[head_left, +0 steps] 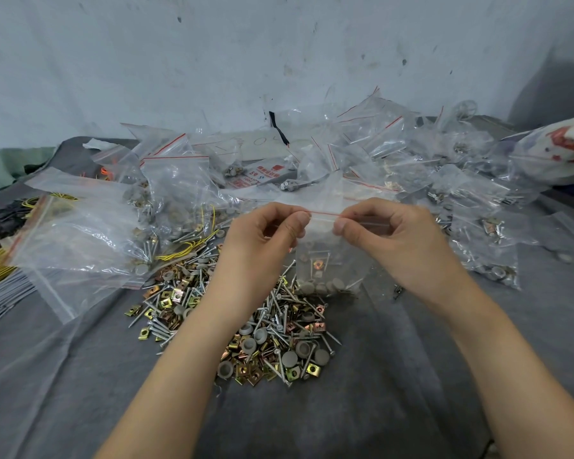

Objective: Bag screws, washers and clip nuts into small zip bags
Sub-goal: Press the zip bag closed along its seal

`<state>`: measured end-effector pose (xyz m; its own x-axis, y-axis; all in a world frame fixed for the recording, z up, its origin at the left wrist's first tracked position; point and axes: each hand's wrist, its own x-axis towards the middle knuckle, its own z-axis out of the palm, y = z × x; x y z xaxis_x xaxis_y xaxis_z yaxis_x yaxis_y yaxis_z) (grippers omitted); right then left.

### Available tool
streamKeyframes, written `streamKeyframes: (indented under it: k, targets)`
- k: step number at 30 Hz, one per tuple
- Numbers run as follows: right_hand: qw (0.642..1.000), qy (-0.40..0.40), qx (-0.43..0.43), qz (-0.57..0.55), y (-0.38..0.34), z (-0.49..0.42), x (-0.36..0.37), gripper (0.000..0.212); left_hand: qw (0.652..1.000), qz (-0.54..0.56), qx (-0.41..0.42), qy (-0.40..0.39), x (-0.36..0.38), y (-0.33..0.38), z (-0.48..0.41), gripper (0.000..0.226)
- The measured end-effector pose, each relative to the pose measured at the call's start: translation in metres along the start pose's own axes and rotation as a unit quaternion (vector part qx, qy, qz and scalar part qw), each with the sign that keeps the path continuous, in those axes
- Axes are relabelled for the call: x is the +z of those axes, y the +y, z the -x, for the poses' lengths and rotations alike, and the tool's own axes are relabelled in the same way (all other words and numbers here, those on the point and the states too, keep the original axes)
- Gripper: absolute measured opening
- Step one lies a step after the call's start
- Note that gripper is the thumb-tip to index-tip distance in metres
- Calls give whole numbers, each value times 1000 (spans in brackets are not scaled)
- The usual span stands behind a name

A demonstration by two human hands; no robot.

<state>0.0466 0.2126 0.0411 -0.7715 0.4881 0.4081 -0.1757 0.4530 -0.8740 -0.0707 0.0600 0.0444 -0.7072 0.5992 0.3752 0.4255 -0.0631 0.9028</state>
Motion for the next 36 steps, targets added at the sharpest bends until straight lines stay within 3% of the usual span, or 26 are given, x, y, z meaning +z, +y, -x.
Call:
streamKeyframes:
  k: [13,18,25,36]
  targets:
    - [997,22,-27,68,-1,1,3,12,1000,-16,16,-18,2,4,4,10]
    - [992,19,-43,117,-5,2,1,3,1000,-15,15,-18,1,4,4,9]
    - [983,11,-83,162,-5,1,3,6,999,-18,22,-31,2,4,6,8]
    - [981,12,-103,164,0,-1,6,2,998,-23,40,-50,3,4,6,11]
